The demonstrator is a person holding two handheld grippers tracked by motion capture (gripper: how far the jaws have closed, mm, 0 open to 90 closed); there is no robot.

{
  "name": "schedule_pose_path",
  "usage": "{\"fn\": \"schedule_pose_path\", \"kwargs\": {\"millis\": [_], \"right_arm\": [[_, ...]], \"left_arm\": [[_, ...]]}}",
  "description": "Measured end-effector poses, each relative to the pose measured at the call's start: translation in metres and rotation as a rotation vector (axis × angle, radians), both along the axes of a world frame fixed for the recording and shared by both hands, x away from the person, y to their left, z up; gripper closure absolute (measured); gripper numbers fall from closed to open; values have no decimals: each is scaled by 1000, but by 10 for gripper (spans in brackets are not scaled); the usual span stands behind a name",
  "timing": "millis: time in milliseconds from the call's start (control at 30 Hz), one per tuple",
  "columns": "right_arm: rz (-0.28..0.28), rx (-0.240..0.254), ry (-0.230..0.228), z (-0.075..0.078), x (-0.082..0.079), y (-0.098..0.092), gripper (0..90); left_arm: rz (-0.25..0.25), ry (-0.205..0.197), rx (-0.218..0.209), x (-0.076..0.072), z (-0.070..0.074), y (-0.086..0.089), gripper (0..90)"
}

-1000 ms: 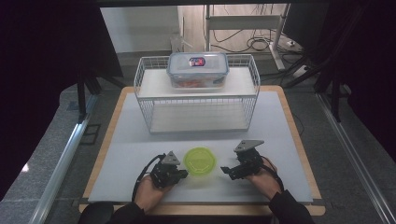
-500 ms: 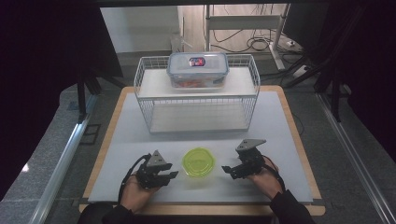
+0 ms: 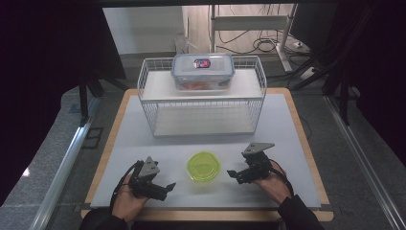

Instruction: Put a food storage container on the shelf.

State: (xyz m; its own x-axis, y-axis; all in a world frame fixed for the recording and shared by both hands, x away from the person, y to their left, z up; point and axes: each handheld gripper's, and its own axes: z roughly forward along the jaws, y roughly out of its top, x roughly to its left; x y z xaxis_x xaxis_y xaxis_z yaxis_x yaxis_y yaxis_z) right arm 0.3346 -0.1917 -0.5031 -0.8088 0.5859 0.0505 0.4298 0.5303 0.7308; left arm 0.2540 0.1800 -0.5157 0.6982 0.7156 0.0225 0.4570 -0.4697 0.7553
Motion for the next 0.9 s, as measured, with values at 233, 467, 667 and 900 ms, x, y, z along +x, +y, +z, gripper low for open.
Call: {"fn": "schedule_pose_path", "kwargs": {"millis": [233,467,667,900], "right_arm": [[-13,7,31,1,1,1,61],[-15,39,98,8,3,2,41],[-6,80,171,18,6,3,156],[6,158,205,29,12,12,273]], "left_arm": [[18,-26,-4,-2,0,7,1],[42,-29,-6,-6,1,13,4],[39,-23,-19,-5,1,14,6],[42,-24,-23,-5,0,14,9]]}}
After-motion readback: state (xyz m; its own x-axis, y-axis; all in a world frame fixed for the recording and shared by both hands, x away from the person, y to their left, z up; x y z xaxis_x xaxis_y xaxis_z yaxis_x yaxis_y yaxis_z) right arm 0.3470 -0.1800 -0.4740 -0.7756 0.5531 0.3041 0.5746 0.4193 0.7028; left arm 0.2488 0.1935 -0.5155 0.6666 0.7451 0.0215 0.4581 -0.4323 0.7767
